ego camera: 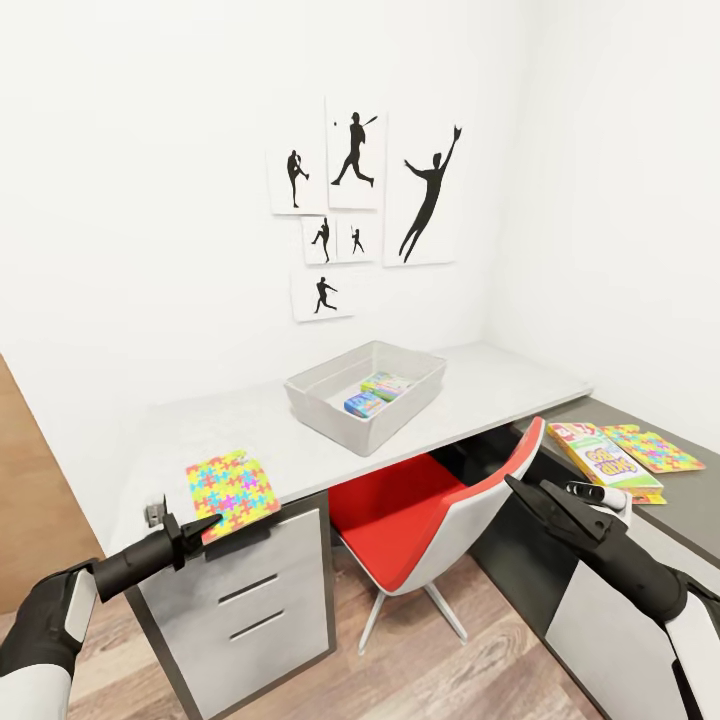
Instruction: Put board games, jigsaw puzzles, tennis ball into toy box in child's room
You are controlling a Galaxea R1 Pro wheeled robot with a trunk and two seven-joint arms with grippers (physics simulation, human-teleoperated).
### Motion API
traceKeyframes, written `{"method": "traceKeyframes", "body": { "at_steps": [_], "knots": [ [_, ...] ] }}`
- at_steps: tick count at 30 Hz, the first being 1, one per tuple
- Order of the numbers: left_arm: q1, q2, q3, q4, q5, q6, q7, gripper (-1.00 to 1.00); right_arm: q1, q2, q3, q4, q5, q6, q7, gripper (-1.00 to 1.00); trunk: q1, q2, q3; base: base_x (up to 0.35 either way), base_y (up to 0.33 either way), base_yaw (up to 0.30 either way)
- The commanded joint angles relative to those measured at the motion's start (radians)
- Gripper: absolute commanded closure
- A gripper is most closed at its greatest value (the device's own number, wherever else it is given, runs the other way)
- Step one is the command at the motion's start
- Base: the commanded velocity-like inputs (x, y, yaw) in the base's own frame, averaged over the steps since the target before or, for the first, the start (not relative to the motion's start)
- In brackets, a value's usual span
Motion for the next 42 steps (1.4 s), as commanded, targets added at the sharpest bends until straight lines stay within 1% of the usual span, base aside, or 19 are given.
{"method": "traceKeyframes", "body": {
  "at_steps": [1, 11, 17, 19, 20, 21, 25, 27, 29, 31, 33, 35, 36, 37, 40, 42],
  "knots": [
    [-0.001, 0.0, 0.001, 0.0, -0.005, 0.002, -0.002, 1.0, -0.001, 0.0, 0.0, 0.0, -0.004, 0.006, 0.0, -1.0, 0.0, 0.0, -0.001, 0.0, 0.0, 0.0],
    [-0.001, 0.005, 0.001, 0.0, -0.004, 0.006, -0.006, 1.0, -0.001, 0.001, 0.0, 0.0, -0.003, 0.006, 0.0, -1.0, -0.038, 0.07, 0.03, 0.0, 0.0, 0.0],
    [-0.002, 0.012, 0.001, -0.001, -0.003, 0.011, -0.014, 1.0, -0.001, -0.004, 0.0, 0.0, -0.003, 0.005, -0.002, -1.0, -0.061, 0.112, 0.049, 0.0, 0.0, 0.0],
    [-0.002, 0.024, 0.001, -0.004, -0.003, 0.013, -0.017, 1.0, -0.001, -0.006, -0.001, 0.002, -0.004, 0.004, -0.003, -1.0, -0.061, 0.112, 0.049, 0.0, 0.0, 0.0],
    [-0.002, 0.035, 0.002, -0.005, -0.003, 0.014, -0.022, 1.0, -0.001, -0.007, -0.001, 0.007, -0.004, 0.004, -0.004, -1.0, -0.061, 0.112, 0.049, 0.0, 0.0, 0.0],
    [-0.003, 0.06, 0.001, -0.006, -0.004, 0.015, -0.047, 1.0, -0.001, -0.009, -0.002, 0.015, -0.003, 0.004, -0.008, -1.0, -0.061, 0.112, 0.049, 0.0, 0.0, 0.0],
    [-0.004, 0.106, -0.008, -0.008, -0.007, 0.017, -0.132, 1.0, -0.001, -0.009, -0.003, 0.027, 0.01, 0.004, -0.027, -1.0, -0.077, 0.14, 0.062, 0.0, 0.0, 0.0],
    [-0.005, 0.124, -0.013, -0.009, -0.008, 0.018, -0.171, 1.0, -0.001, -0.009, -0.004, 0.029, 0.015, 0.006, -0.07, -1.0, -0.084, 0.154, 0.068, 0.0, 0.0, 0.0],
    [-0.007, 0.145, -0.037, -0.01, -0.009, 0.018, -0.197, 1.0, -0.001, -0.01, -0.004, 0.028, 0.016, 0.013, -0.135, -1.0, -0.092, 0.168, 0.074, 0.0, 0.0, 0.0],
    [-0.008, 0.169, -0.082, -0.01, -0.008, 0.018, -0.222, 1.0, -0.001, -0.011, -0.005, 0.023, 0.016, 0.018, -0.189, -1.0, -0.1, 0.182, 0.08, 0.0, 0.0, 0.0],
    [-0.009, 0.19, -0.129, -0.01, -0.008, 0.018, -0.266, 1.0, -0.001, -0.011, -0.005, 0.02, 0.017, 0.025, -0.215, -1.0, -0.107, 0.196, 0.087, 0.0, 0.0, 0.0],
    [-0.01, 0.202, -0.167, -0.01, -0.009, 0.018, -0.334, 1.0, -0.001, -0.011, -0.005, 0.017, 0.017, 0.033, -0.226, -1.0, -0.115, 0.21, 0.093, 0.0, 0.0, 0.0],
    [-0.01, 0.207, -0.18, -0.01, -0.01, 0.018, -0.37, 1.0, -0.001, -0.011, -0.005, 0.016, 0.016, 0.035, -0.228, -1.0, -0.119, 0.217, 0.096, 0.0, 0.0, 0.0],
    [-0.01, 0.211, -0.189, -0.011, -0.011, 0.018, -0.388, 1.0, -0.001, -0.011, -0.005, 0.015, 0.014, 0.037, -0.229, -1.0, -0.123, 0.224, 0.099, 0.0, 0.0, 0.0],
    [-0.011, 0.225, -0.203, -0.01, -0.014, 0.018, -0.388, 1.0, -0.001, -0.011, -0.01, 0.014, 0.008, 0.061, -0.227, -1.0, -0.134, 0.245, 0.109, 0.0, 0.0, 0.0],
    [-0.011, 0.229, -0.206, -0.01, -0.015, 0.018, -0.388, 1.0, -0.001, -0.011, -0.04, 0.017, 0.007, 0.073, -0.224, -1.0, -0.142, 0.259, 0.115, 0.0, 0.0, 0.0]
  ]
}}
